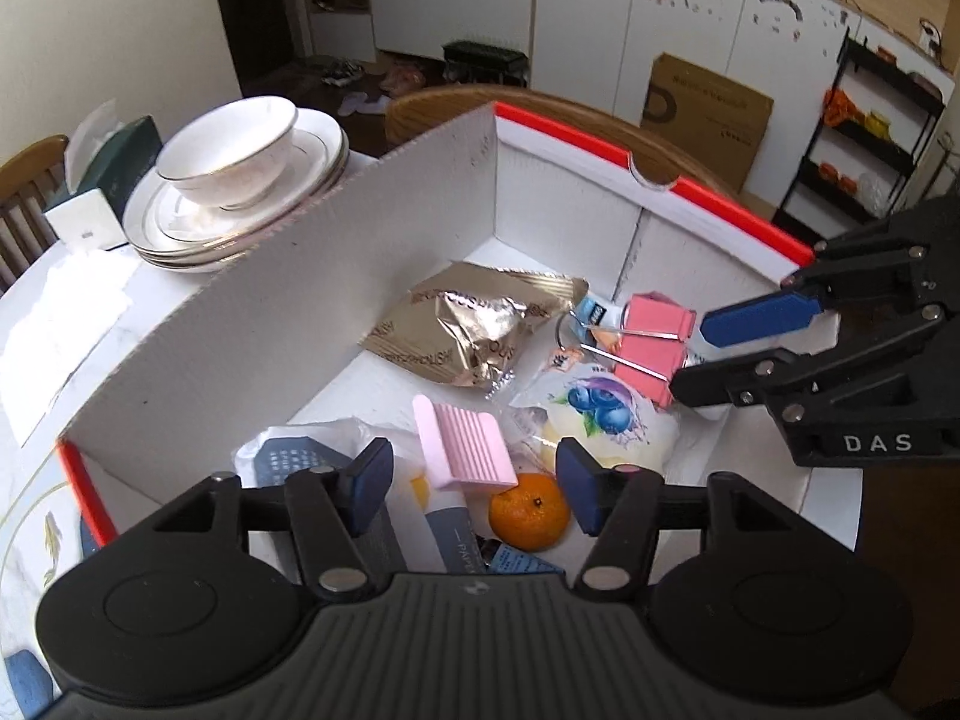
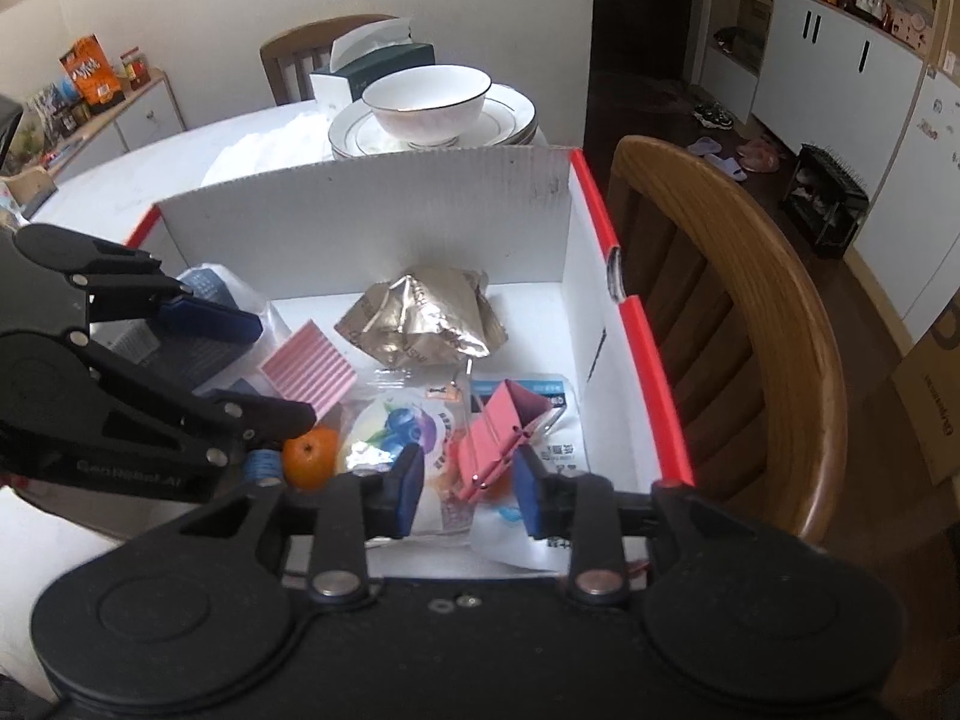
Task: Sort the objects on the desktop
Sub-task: 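Open the left tool to drop the sponge while the right tool releases the binder clip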
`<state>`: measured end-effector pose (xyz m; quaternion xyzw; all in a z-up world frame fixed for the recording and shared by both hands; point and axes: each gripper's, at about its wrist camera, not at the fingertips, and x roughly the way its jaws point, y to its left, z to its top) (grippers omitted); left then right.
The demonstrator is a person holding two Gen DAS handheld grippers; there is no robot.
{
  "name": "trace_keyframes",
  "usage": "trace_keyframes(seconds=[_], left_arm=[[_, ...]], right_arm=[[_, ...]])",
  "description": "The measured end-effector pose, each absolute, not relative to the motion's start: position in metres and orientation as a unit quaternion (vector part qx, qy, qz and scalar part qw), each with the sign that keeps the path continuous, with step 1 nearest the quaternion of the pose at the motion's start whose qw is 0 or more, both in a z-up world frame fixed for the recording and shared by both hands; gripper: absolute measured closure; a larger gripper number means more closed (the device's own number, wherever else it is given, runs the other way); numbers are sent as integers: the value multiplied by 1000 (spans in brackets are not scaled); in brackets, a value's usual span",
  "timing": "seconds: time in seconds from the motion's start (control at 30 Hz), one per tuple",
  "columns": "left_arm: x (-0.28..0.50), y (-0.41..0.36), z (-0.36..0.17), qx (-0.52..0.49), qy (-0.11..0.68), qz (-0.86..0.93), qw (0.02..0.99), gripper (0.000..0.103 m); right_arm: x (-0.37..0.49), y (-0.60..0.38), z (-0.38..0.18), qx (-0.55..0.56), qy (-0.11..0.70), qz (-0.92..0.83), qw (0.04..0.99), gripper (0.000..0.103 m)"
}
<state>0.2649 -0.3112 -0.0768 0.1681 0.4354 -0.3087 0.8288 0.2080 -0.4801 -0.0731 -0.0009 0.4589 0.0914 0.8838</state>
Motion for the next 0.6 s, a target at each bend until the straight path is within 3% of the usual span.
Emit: trace_keyframes(seconds=[0.17, 0.6], left_arm=[[257, -299, -67, 145, 418, -299, 846, 44], [217, -260, -32, 81, 368, -275, 884, 44]], right_arm=[[200, -477, -64, -1, 446, 108, 889, 60], [176, -462, -38, 1, 409, 127, 904, 55]])
